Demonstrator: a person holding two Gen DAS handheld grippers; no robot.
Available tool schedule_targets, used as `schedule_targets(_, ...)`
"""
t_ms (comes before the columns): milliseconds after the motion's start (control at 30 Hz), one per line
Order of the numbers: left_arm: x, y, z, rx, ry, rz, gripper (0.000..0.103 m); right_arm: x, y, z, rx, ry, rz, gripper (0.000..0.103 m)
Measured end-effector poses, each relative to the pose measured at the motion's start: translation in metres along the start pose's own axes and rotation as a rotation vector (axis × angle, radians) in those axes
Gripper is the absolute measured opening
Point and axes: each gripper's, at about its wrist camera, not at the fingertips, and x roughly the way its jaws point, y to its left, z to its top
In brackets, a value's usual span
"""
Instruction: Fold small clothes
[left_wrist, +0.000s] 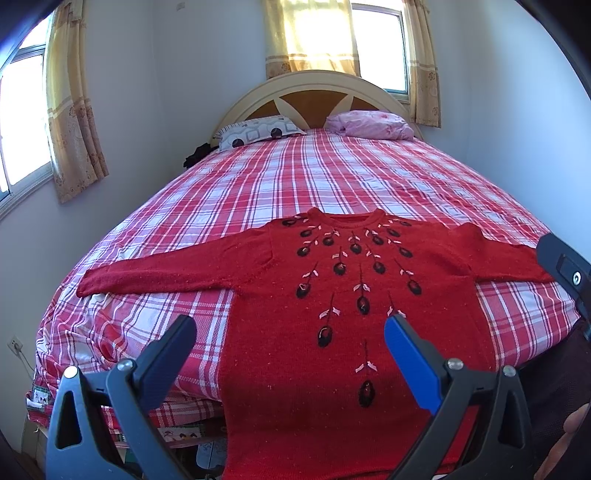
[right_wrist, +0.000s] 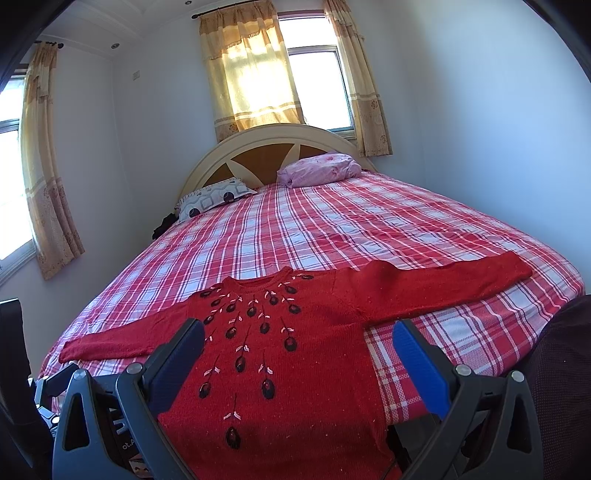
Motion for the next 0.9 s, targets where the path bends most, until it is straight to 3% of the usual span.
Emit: schedule_targets(900,0.0012,-0.0024,-0.0014,-0.003,0.01,0.002,0.103,0.0037,-0.0042,-0.0027,0.012,0.017,0.003,0.102)
